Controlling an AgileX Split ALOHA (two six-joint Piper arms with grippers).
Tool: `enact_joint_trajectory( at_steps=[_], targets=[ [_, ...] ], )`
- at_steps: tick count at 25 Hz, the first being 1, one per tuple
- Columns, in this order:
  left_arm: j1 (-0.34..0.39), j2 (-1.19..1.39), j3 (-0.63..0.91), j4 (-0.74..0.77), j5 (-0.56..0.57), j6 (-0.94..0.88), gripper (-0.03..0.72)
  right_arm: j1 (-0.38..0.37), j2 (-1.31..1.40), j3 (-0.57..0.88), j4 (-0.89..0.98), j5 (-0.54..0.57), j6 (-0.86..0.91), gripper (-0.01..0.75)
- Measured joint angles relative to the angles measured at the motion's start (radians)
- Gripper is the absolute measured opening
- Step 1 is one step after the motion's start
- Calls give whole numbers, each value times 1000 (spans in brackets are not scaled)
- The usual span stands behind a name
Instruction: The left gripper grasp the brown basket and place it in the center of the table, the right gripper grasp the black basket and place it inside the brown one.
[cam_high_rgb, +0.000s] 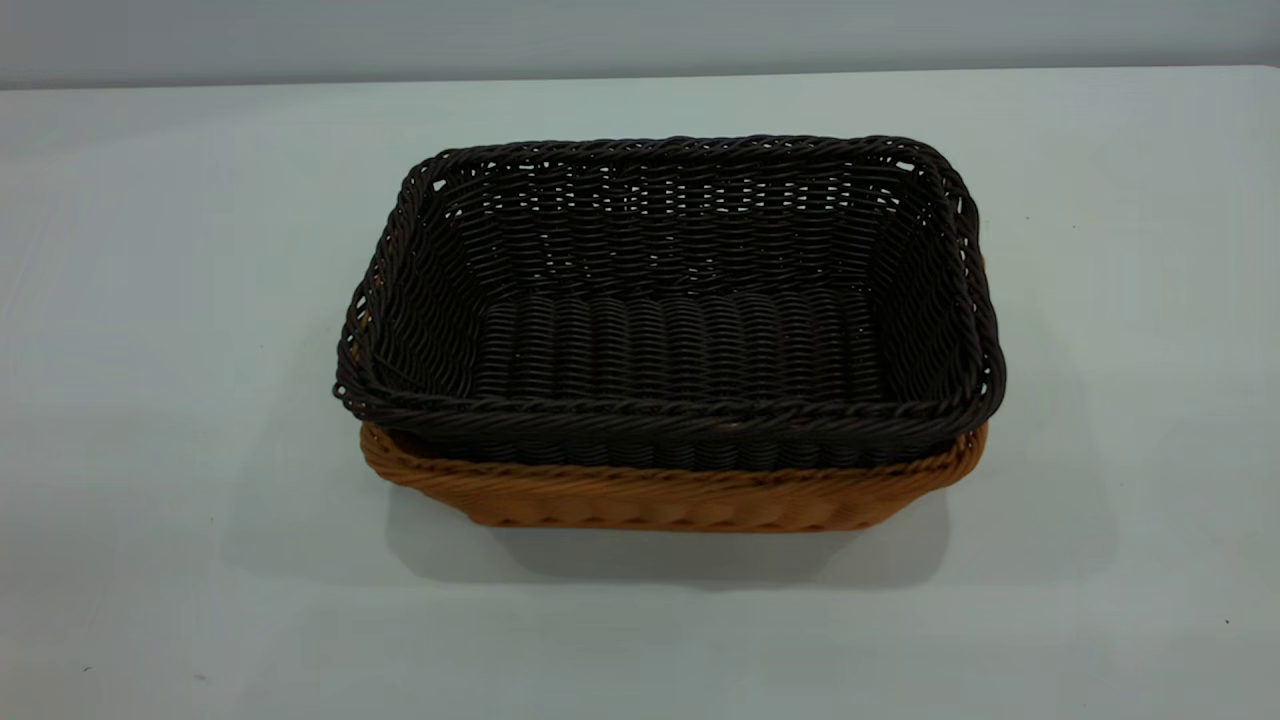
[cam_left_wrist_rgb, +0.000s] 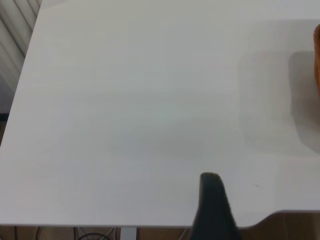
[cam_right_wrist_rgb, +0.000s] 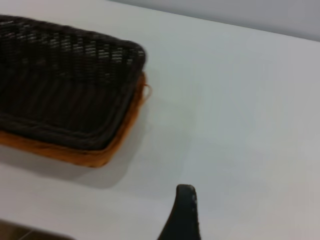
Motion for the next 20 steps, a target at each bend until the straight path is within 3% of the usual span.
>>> enact_joint_trajectory(
  at_steps=[6, 11, 20],
  targets=[
    [0, 0, 0, 0, 0, 0, 466, -79, 0, 5, -72, -5, 108, 593],
    [0, 0, 0, 0, 0, 0, 466, -80, 0, 5, -127, -6, 202, 593],
    [0, 0, 0, 0, 0, 0, 466, -80, 0, 5, -133, -7, 213, 593]
  ],
)
